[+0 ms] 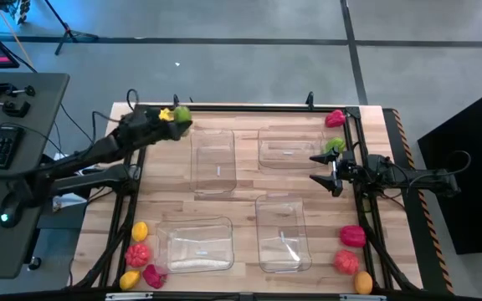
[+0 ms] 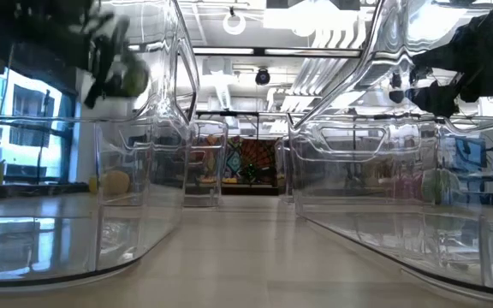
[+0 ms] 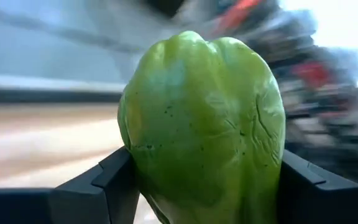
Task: Sort produce into baskets
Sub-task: Put the left green chayote into the top left transparent bin
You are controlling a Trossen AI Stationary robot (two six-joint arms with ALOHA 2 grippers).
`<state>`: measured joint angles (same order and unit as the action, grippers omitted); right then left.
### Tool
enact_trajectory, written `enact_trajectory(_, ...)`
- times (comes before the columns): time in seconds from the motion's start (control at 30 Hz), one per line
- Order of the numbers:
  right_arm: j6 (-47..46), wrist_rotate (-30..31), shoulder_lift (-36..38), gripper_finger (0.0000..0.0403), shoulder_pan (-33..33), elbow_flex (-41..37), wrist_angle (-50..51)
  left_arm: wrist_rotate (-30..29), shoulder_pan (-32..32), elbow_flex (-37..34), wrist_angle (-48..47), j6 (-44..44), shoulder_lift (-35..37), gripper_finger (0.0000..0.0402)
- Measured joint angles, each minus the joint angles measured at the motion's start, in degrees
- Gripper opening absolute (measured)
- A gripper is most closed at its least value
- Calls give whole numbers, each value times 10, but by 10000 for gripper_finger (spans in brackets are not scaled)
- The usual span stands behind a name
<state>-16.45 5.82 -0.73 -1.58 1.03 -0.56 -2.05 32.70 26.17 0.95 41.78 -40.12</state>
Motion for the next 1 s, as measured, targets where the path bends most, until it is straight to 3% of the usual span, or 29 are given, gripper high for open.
enact_trajectory(0.27,0,0,0,369,0,0,0,-29,-165,76,-26,-27,-117,247)
enact_trajectory(0.43,0,0,0,369,0,0,0,-31,-230,139,-70,-104,-208,248)
enact_trajectory(0.63,0,0,0,369,0,0,0,-35,-246,212,-143,-139,-265,252)
enact_trajectory(1.0,0,0,0,369,0,0,0,-28,-230,231,-132,-170,-270,267)
